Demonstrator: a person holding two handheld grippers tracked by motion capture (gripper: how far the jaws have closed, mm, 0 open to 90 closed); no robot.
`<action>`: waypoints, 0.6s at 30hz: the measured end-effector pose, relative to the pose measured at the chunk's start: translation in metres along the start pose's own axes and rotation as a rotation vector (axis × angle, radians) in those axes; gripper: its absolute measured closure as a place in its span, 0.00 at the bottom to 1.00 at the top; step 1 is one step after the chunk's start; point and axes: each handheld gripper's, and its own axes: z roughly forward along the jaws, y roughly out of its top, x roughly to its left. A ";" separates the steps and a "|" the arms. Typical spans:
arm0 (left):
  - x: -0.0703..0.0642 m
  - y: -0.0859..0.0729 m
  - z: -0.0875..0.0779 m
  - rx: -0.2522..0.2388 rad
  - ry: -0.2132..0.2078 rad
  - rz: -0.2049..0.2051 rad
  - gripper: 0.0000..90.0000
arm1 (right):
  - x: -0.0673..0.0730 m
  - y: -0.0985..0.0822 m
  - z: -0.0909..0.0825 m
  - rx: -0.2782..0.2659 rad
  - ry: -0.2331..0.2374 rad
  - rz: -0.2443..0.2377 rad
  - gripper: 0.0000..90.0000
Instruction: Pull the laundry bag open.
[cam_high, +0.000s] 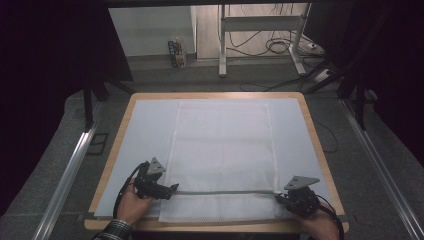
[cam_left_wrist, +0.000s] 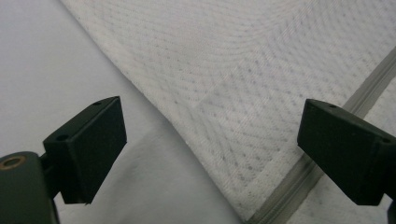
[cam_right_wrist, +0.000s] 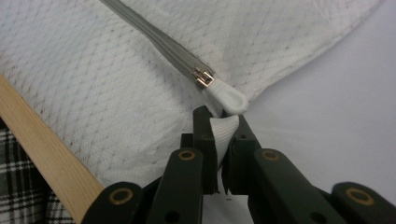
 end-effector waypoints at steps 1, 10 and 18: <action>0.000 0.001 -0.001 -0.003 -0.006 -0.003 0.09 | 0.000 0.000 0.000 -0.002 -0.004 -0.025 0.95; -0.018 0.020 -0.001 -0.029 -0.105 0.014 0.08 | 0.004 0.004 -0.010 -0.065 -0.023 -0.093 0.95; -0.042 0.046 0.011 -0.065 -0.255 0.018 0.05 | 0.005 0.004 -0.012 -0.087 -0.031 -0.129 0.94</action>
